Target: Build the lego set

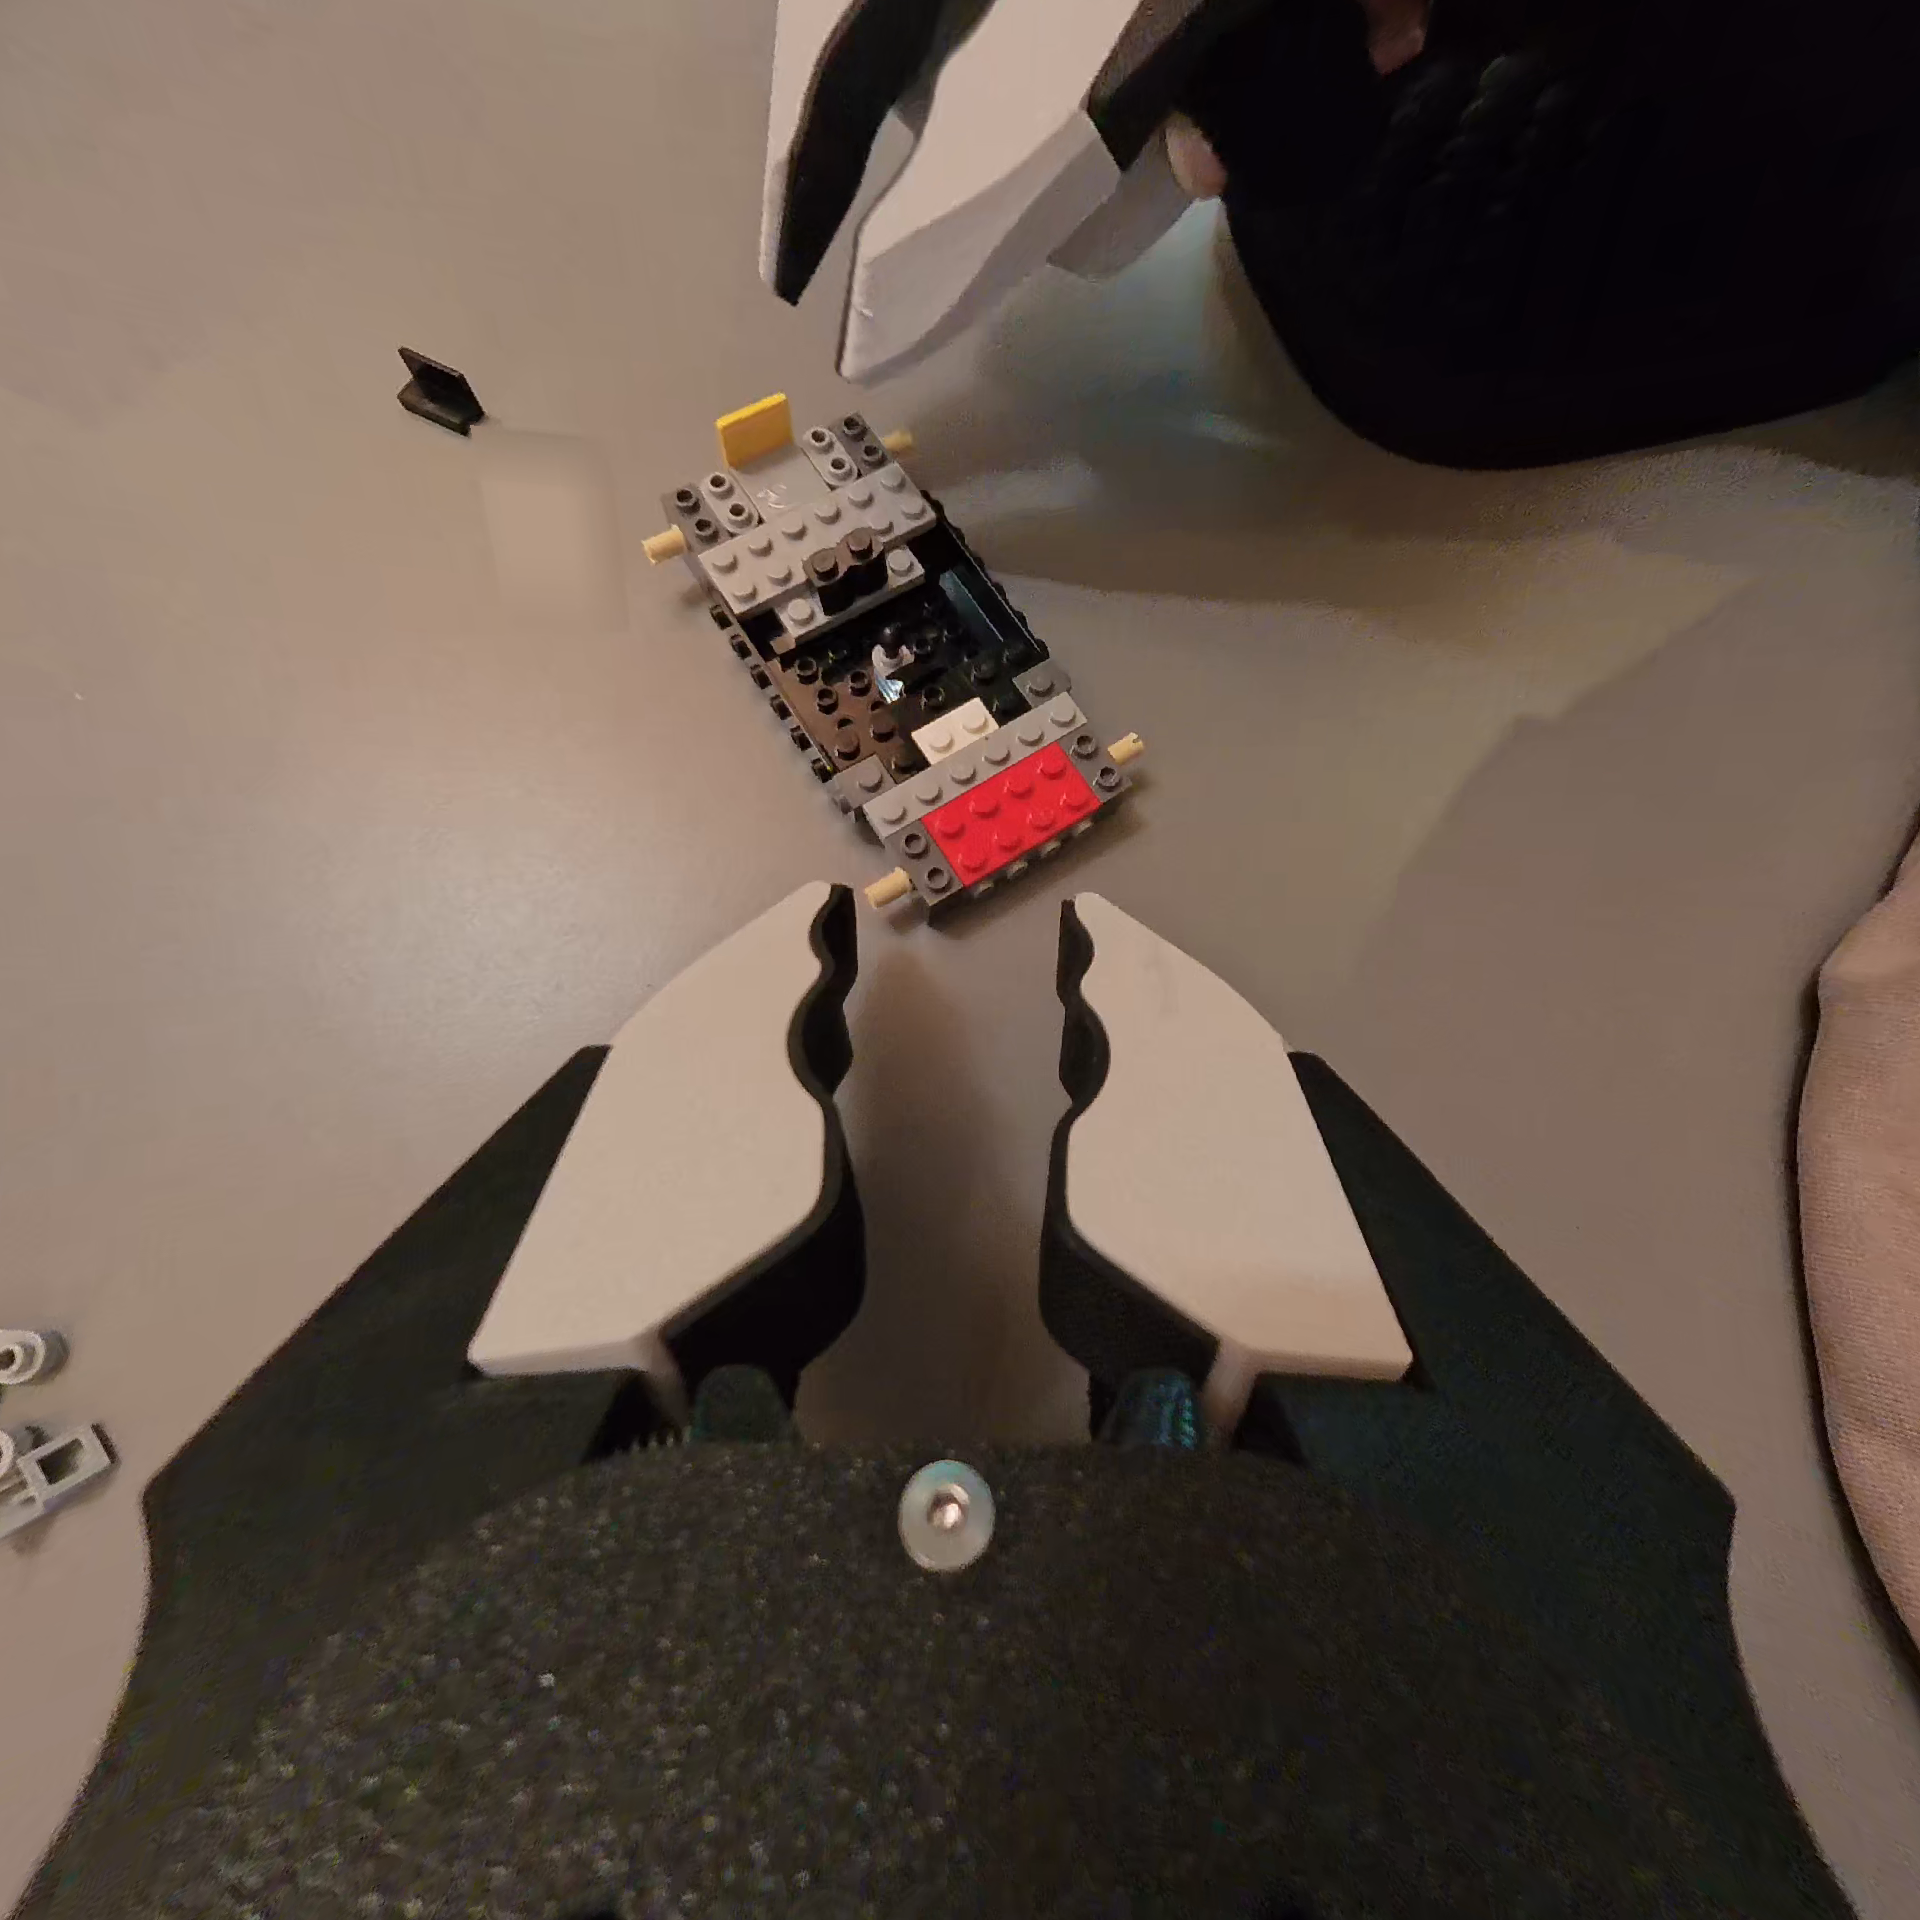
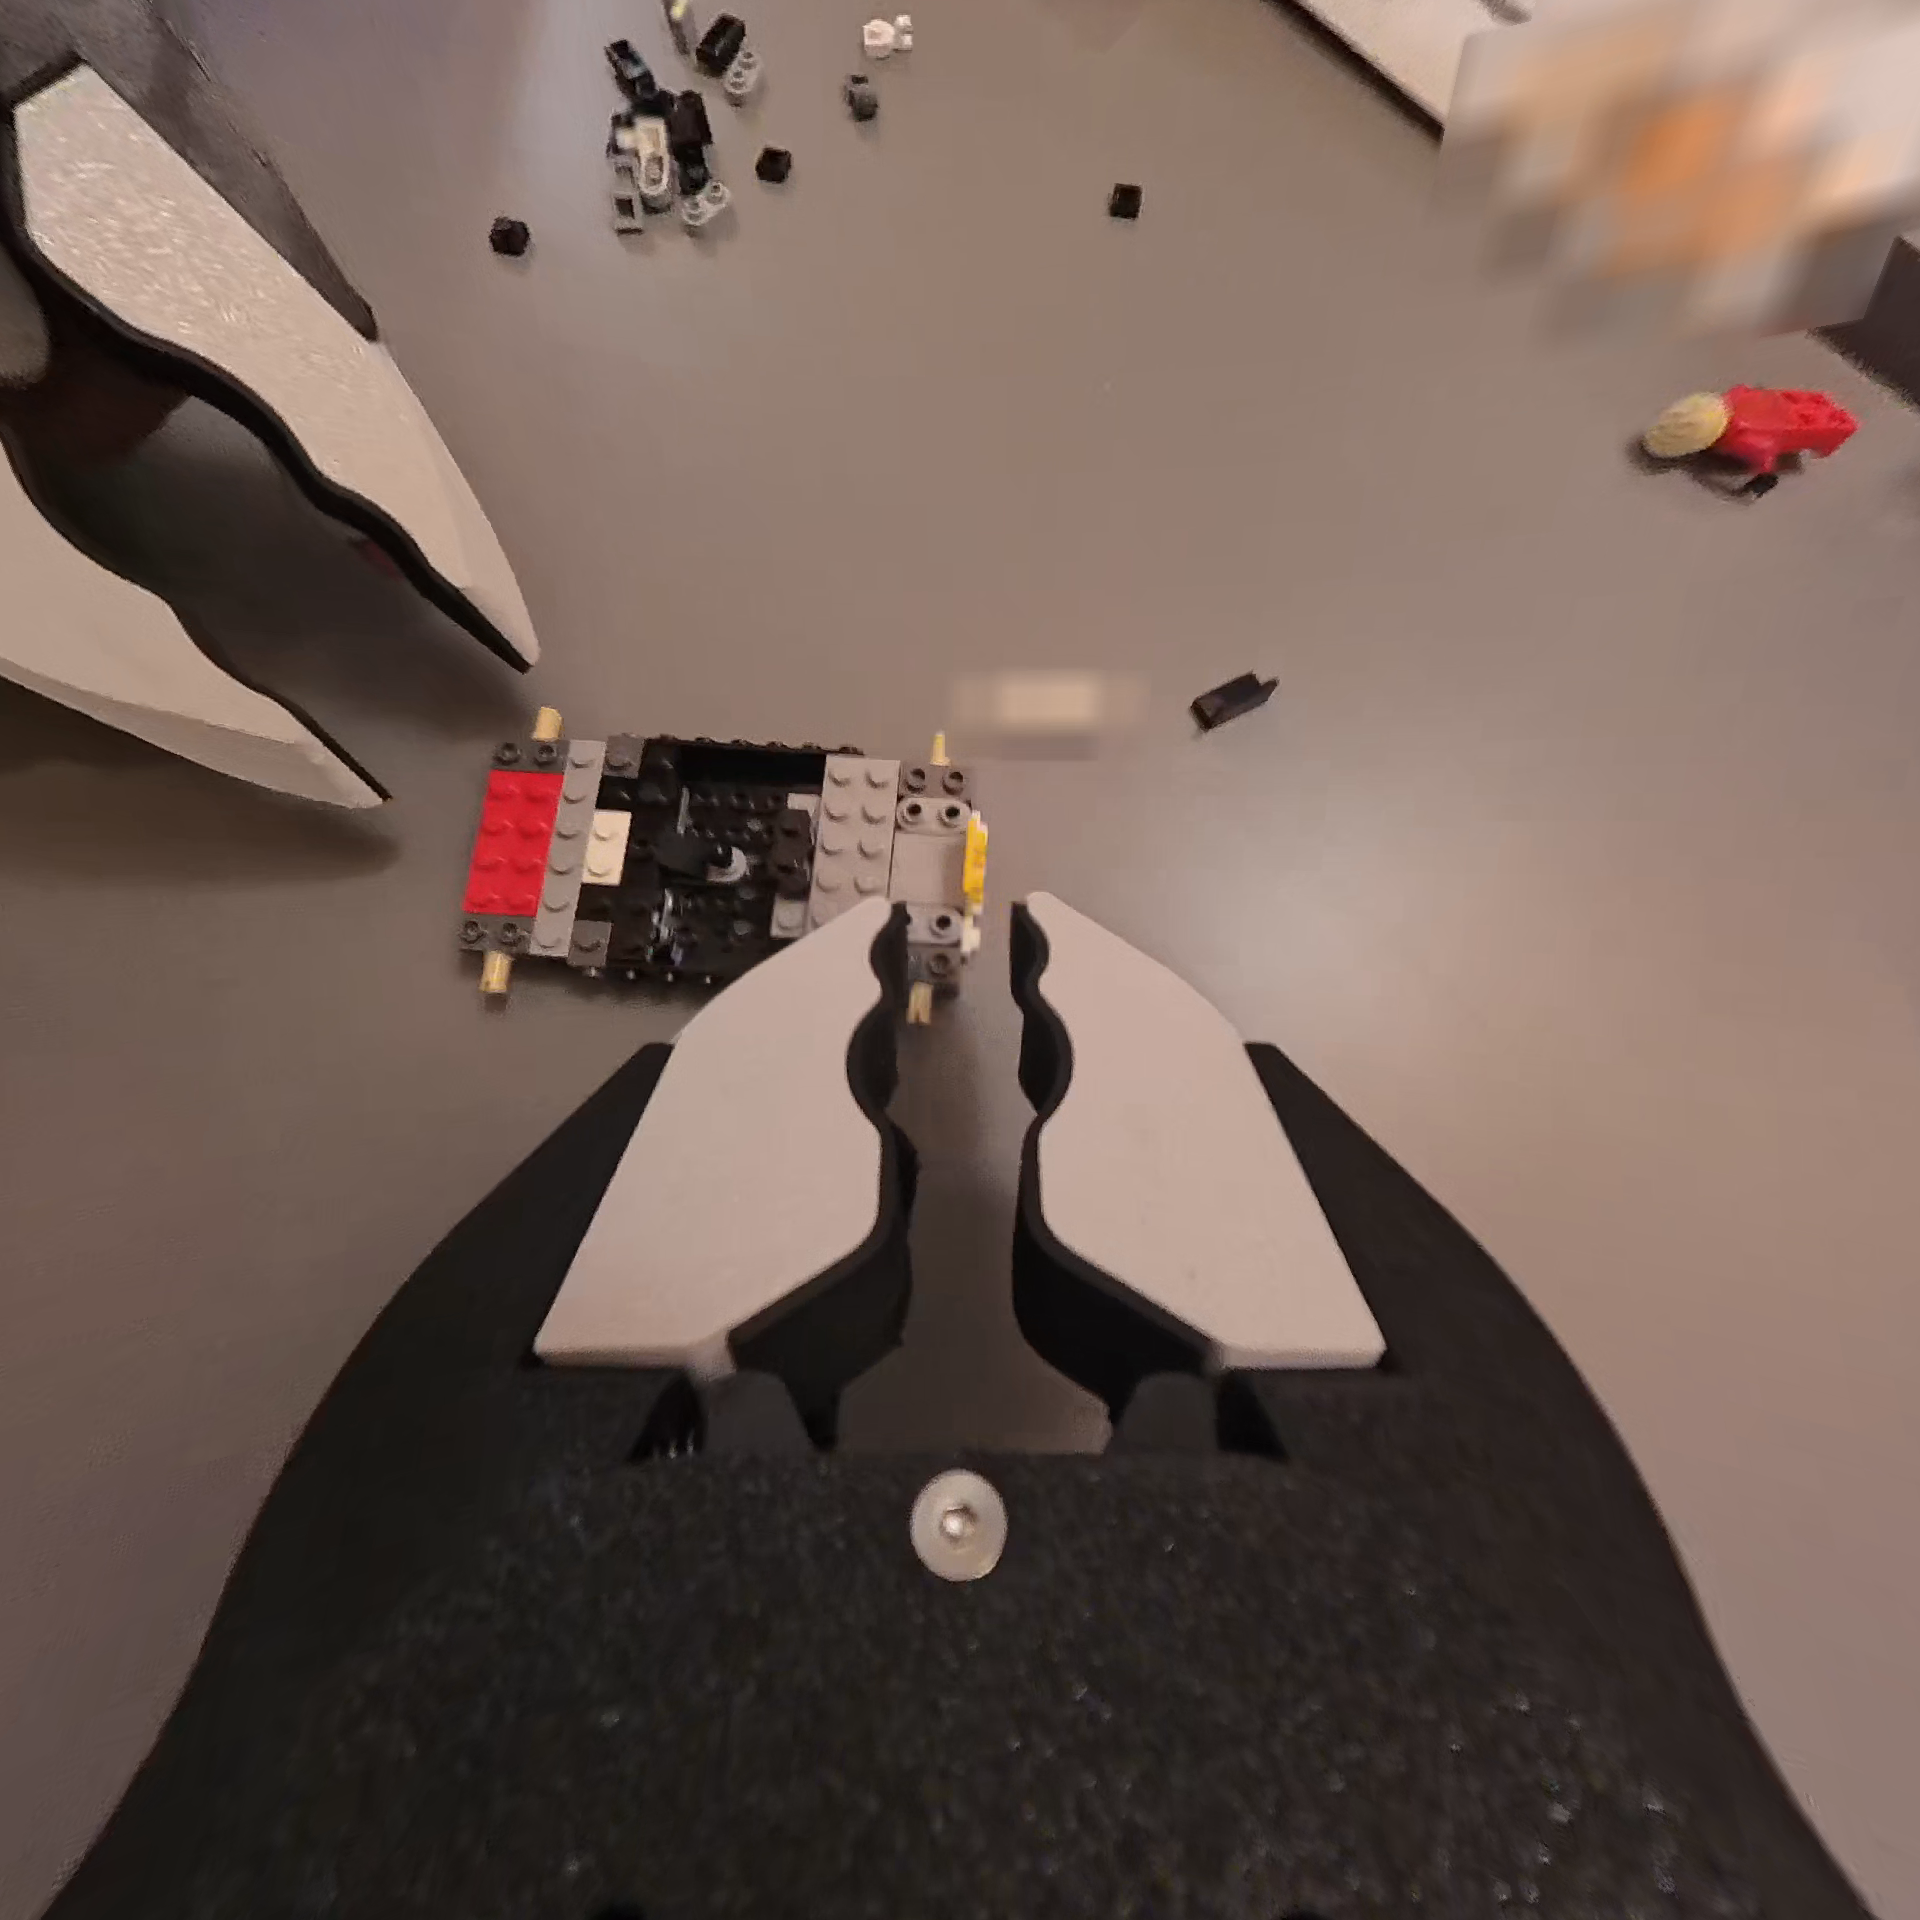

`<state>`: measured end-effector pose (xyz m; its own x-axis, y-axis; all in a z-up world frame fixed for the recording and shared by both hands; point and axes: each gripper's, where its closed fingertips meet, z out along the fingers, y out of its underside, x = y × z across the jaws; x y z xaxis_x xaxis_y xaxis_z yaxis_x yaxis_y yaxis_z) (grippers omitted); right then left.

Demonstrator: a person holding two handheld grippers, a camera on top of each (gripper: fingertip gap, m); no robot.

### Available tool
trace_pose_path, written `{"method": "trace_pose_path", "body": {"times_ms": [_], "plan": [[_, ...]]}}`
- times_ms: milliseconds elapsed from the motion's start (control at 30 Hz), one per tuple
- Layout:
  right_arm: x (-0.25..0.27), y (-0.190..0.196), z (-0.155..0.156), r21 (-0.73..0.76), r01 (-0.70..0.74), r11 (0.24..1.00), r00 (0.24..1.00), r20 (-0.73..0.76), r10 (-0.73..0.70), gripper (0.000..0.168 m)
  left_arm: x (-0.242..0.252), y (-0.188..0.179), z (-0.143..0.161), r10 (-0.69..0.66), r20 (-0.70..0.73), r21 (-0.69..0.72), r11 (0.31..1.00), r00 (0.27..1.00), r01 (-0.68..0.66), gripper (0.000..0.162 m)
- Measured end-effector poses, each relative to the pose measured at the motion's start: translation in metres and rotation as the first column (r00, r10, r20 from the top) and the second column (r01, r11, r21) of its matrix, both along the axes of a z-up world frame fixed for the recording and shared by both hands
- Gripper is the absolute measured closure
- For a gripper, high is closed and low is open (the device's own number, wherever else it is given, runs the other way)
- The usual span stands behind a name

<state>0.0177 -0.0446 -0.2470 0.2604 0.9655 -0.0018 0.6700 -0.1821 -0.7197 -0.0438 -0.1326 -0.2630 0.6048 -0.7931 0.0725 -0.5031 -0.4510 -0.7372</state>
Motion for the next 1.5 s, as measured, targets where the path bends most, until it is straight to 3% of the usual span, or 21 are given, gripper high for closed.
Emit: {"method": "trace_pose_path", "body": {"times_ms": [67, 167, 300, 433, 533, 667, 767, 867, 933, 1100, 1233, 1333, 1433, 1500], "plan": [[0.004, -0.002, -0.011, -0.084, -0.016, 0.996, 1.000, 0.011, 0.017, 0.141, 0.000, -0.001, -0.001, -0.004, -0.002, -0.001, 1.000, 1.000, 0.004, 0.123], [0.000, -0.011, -0.020, -0.170, -0.047, 0.984, 0.999, -0.018, 0.045, 0.139, 0.000, -0.002, -0.007, -0.005, -0.018, -0.022, 1.000, 1.000, 0.005, 0.117], [-0.001, -0.018, -0.019, -0.163, -0.081, 0.983, 0.997, -0.013, 0.080, 0.144, 0.004, -0.002, -0.007, 0.002, 0.057, -0.065, 0.998, 0.998, 0.001, 0.113], [-0.007, -0.017, -0.020, -0.204, -0.057, 0.977, 0.998, -0.031, 0.052, 0.130, 0.003, 0.003, 0.000, 0.068, 0.201, -0.147, 0.988, 0.977, -0.039, 0.116], [-0.014, -0.016, -0.021, -0.206, -0.037, 0.978, 0.999, -0.024, 0.033, 0.128, 0.005, 0.005, 0.000, 0.072, 0.212, -0.147, 0.988, 0.975, -0.041, 0.118], [-0.013, -0.023, -0.030, -0.098, -0.079, 0.992, 0.991, 0.100, 0.089, 0.118, 0.005, 0.004, 0.001, 0.077, 0.230, -0.154, 0.987, 0.970, -0.042, 0.119], [-0.016, -0.026, -0.028, -0.059, -0.093, 0.994, 0.988, 0.121, 0.099, 0.122, 0.005, 0.004, 0.003, 0.080, 0.249, -0.168, 0.985, 0.965, -0.039, 0.120], [-0.020, -0.028, -0.025, -0.042, -0.134, 0.990, 0.987, 0.078, 0.137, 0.124, 0.004, 0.005, 0.005, 0.086, 0.260, -0.164, 0.986, 0.962, -0.044, 0.118], [-0.022, -0.029, -0.015, 0.071, -0.206, 0.976, 0.978, 0.037, 0.204, 0.124, 0.002, 0.009, 0.012, 0.113, 0.307, -0.166, 0.984, 0.945, -0.064, 0.115], [-0.038, -0.052, 0.040, 0.416, -0.320, 0.851, 0.903, -0.138, 0.407, 0.124, 0.005, 0.009, 0.036, 0.147, 0.507, -0.235, 0.971, 0.850, -0.028, 0.110], [-0.039, -0.058, 0.057, 0.644, -0.315, 0.698, 0.889, -0.057, 0.454, 0.125, 0.016, -0.006, 0.052, 0.048, 0.585, -0.207, 0.974, 0.809, 0.092, 0.143], [-0.041, -0.063, 0.066, 0.726, -0.309, 0.614, 0.884, -0.017, 0.466, 0.125, 0.020, -0.010, 0.057, 0.010, 0.604, -0.182, 0.975, 0.797, 0.125, 0.147], [-0.042, -0.062, 0.068, 0.737, -0.290, 0.611, 0.890, -0.027, 0.455, 0.124, 0.022, -0.009, 0.059, -0.004, 0.592, -0.141, 0.984, 0.806, 0.109, 0.147], [-0.040, -0.058, 0.072, 0.667, -0.253, 0.701, 0.888, -0.128, 0.442, 0.124, 0.020, -0.005, 0.064, 0.015, 0.604, -0.133, 0.988, 0.797, 0.083, 0.147]]}}
